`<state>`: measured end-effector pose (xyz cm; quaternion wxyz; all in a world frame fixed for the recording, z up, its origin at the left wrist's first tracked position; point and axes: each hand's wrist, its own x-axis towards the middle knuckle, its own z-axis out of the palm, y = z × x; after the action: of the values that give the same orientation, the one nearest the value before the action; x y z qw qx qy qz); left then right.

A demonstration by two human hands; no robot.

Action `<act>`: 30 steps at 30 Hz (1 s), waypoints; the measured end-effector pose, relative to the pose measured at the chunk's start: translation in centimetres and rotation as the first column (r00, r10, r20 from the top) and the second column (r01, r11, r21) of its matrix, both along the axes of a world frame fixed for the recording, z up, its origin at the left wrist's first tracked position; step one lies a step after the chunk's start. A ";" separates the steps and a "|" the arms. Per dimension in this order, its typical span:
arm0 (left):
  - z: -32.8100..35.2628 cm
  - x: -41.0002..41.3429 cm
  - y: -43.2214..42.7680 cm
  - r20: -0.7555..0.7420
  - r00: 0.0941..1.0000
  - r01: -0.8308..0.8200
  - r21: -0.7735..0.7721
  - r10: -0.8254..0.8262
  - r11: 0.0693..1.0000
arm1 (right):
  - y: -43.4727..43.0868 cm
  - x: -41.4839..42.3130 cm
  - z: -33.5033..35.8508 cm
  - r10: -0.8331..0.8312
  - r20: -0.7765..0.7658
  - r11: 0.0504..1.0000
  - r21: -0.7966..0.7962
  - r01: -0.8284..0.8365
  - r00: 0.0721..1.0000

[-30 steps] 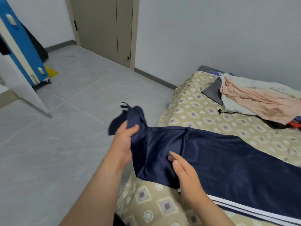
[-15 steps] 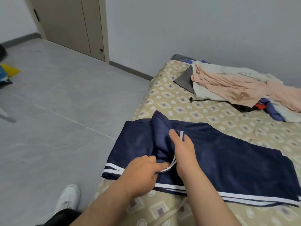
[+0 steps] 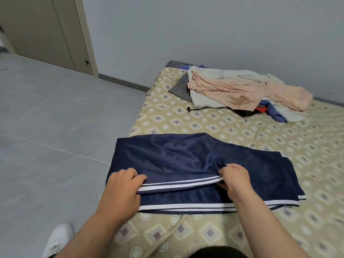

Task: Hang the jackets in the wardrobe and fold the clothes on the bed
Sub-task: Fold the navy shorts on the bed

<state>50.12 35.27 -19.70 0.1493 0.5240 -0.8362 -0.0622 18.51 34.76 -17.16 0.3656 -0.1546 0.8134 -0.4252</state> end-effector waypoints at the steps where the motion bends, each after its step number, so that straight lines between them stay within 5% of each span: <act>1: 0.0 0.2 0.1 0.021 1.000 -0.013 0.000 0.013 1.000 | 0.7 -1.5 0.2 0.047 -0.133 0.998 0.044 -0.041 0.990; 3: 0.1 0.4 0.3 0.040 0.999 -0.035 0.001 0.035 0.999 | 1.3 -3.7 0.8 0.155 -0.287 0.982 0.152 -0.115 0.945; 10: -0.2 -1.0 1.4 -0.079 0.988 0.128 -0.067 -0.133 0.990 | 0.2 -7.9 0.4 0.261 -0.167 0.962 0.131 -0.241 0.951; 17: -1.9 -1.9 2.9 0.066 0.996 0.050 0.140 -0.060 0.989 | 4.0 -15.1 0.3 0.293 -0.563 0.944 0.301 -0.138 0.773; 30: -1.3 -4.0 4.0 0.050 0.975 0.206 0.160 -0.217 0.965 | 7.1 -20.6 -0.1 0.234 -0.634 0.943 0.331 -0.015 0.737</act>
<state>46.12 39.25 -20.99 0.0729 0.4434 -0.8846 -0.1246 -2.11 41.83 -17.28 0.0990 -0.2923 0.9329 -0.1858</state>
